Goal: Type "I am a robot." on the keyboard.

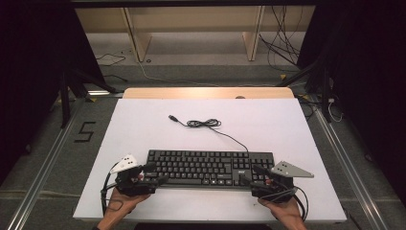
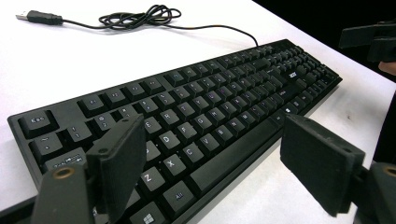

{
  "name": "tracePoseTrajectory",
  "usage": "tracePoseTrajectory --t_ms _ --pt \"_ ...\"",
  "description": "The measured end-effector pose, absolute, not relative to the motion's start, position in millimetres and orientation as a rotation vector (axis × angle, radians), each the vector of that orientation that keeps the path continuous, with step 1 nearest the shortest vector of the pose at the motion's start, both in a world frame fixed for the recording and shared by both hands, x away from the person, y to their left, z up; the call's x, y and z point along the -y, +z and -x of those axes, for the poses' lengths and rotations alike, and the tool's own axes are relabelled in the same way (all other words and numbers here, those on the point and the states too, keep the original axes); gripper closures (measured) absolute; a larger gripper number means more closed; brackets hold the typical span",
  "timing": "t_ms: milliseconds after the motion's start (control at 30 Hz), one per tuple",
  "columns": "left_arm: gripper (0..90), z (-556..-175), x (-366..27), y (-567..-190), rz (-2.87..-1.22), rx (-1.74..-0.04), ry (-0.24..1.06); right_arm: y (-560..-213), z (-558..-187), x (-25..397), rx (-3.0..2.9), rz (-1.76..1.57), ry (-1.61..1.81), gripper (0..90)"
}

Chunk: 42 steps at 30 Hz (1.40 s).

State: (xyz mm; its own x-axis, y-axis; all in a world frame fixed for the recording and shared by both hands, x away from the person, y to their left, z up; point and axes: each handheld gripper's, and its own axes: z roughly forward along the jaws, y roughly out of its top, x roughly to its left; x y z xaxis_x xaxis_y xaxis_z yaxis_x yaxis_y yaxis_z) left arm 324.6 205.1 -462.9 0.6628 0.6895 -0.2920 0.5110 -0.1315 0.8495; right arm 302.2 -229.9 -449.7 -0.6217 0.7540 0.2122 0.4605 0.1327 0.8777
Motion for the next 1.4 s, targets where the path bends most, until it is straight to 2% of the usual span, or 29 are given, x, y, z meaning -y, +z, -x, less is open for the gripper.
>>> tracePoseTrajectory --t_ms 367,1400 --pt "22.3 -324.7 -205.1 -463.0 -1.79 -0.963 0.206 -449.8 -302.7 228.2 -2.135 -1.182 1.485 34.8" --pt "22.4 -326.4 -207.4 -463.3 -1.782 -0.98 0.206 -445.7 -324.7 189.3 -2.203 -1.14 1.487 35.7"
